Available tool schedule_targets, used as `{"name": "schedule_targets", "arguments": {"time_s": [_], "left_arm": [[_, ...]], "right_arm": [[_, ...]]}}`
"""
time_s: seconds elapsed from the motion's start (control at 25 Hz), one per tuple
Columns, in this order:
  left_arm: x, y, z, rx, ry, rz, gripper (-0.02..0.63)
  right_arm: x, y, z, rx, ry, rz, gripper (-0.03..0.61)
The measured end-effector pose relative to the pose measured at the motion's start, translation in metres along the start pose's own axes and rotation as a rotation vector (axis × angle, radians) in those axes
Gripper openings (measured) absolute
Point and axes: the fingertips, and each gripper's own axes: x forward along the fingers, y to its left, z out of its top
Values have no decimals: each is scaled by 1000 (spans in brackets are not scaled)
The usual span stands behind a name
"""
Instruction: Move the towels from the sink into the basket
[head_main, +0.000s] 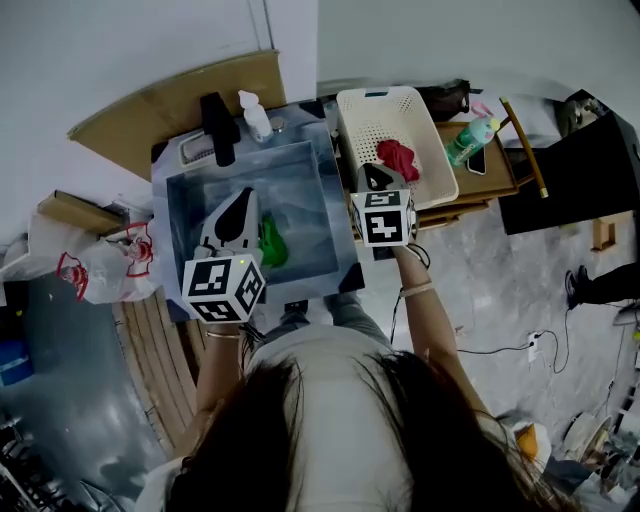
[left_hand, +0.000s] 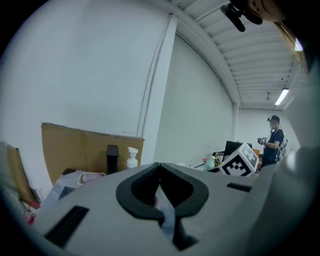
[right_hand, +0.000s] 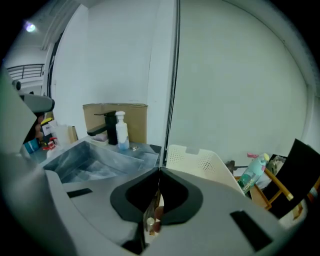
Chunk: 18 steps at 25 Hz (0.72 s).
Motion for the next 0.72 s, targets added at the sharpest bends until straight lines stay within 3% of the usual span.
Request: {"name": "schedule_targets", "arguments": {"time_s": [0.32, 0.72], "left_arm": [[-32, 34, -5, -6, -5, 26, 9], [-64, 70, -15, -16, -7, 5, 9]], "right_arm": [[-15, 51, 0, 43, -36, 52, 26], [-16, 119, -2, 11, -32, 94, 26]]}}
